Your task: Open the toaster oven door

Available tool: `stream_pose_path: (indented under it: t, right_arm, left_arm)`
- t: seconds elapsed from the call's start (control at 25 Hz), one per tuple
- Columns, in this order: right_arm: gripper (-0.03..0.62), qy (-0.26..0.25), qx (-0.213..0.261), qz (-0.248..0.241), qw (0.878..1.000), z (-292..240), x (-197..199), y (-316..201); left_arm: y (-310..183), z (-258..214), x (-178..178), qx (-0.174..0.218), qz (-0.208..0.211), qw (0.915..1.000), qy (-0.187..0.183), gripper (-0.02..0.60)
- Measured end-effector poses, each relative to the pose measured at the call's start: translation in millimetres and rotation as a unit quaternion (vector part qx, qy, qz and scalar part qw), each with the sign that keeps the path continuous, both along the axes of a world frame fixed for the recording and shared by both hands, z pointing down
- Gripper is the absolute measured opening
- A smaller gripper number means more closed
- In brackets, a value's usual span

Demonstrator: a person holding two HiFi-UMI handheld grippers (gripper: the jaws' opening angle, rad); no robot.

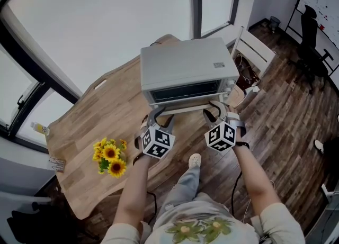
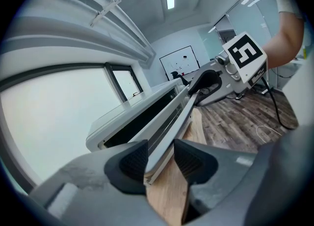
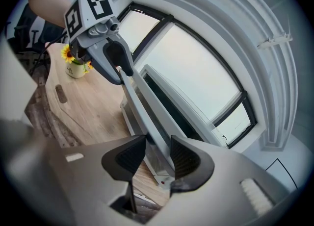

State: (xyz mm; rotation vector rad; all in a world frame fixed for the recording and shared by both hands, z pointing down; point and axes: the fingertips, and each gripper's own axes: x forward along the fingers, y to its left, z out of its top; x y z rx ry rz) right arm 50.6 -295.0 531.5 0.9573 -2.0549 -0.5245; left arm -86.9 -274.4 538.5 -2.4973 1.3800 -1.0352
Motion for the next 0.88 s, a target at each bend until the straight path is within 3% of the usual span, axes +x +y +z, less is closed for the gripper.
stream_pose_path:
  t: [0.88]
  right_arm:
    - [0.152, 0.014, -0.013, 0.005, 1.0, 14.6, 5.0, 22.9]
  left_arm:
    - [24.4, 14.5, 4.4, -0.009, 0.0, 1.0, -0.003, 0.172]
